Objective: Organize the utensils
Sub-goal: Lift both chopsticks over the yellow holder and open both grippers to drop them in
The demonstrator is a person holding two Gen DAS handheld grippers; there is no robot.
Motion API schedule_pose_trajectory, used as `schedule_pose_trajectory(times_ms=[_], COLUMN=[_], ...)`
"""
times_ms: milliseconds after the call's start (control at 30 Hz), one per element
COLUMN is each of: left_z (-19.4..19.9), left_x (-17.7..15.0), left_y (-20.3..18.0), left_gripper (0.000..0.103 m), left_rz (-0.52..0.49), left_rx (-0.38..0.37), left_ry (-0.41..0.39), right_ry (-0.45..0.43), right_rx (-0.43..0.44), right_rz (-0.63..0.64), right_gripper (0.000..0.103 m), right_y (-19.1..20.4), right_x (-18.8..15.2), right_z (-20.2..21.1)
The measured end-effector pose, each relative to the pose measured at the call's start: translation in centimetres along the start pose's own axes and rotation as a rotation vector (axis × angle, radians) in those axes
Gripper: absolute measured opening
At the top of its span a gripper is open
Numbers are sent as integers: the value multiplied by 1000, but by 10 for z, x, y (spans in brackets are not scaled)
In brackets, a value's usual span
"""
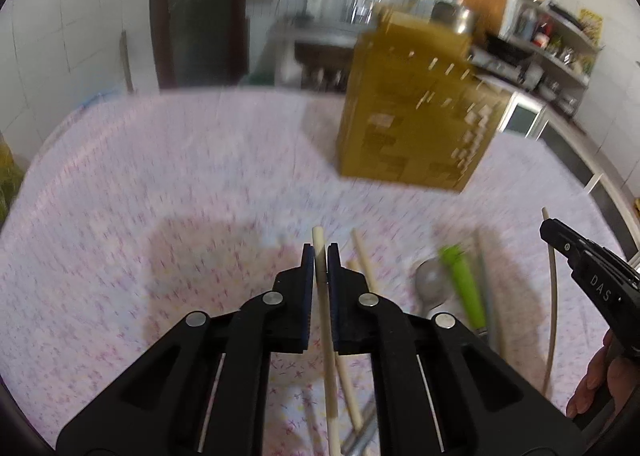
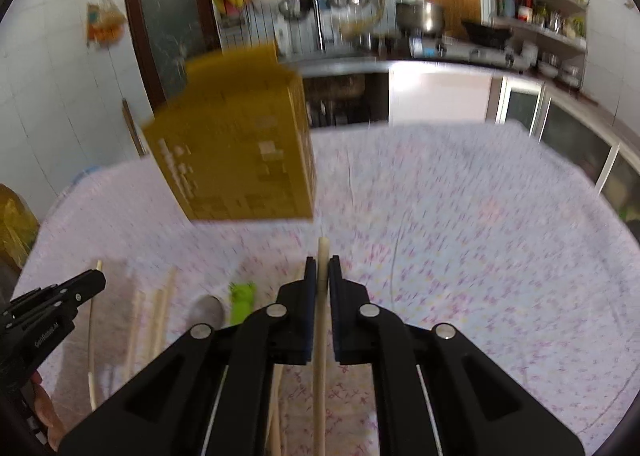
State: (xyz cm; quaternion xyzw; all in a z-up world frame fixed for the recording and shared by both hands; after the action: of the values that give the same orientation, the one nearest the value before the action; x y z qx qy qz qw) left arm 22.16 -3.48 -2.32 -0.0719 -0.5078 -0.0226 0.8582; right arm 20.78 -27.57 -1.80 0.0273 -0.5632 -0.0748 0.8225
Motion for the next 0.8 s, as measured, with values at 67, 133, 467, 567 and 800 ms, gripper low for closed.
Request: schedule_pose_trajectory(times_ms=[67, 133, 467, 567, 800], left_z=[18, 33, 95, 108, 115], left_x=[8, 14, 12, 14, 30], left_y=[-4, -7, -5, -3, -9], left_gripper=[5, 5, 5, 5, 4], left_rz=[-22, -36, -64, -52, -56], left_rx=[-4, -12, -7, -17, -34], left_ry=[-71, -131, -349, -385, -434], right_ry=[-54, -128, -360, -403, -466], right_rx=[-1, 2, -5, -14, -11], right_rz=[10, 28, 80, 80, 58], right_gripper=[7, 7, 7, 6, 6], right_y=[1, 6, 13, 10, 10], right_x=[5, 9, 9, 9, 29], right_z=[15, 37, 99, 111, 117])
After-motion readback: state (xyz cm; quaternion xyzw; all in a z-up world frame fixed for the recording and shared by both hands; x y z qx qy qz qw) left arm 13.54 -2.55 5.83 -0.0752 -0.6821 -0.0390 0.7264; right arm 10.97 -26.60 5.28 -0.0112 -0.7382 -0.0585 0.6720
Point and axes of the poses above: each gripper's, at about its wrist camera, not at the fingertips, and z roughly against the way its jaws point, y to its left, x to its top, the point moved 1 cm from there along -z, roughly the way its jaws point, and after that the axes turned 15 degrees about -y, right-handed, at the moved point
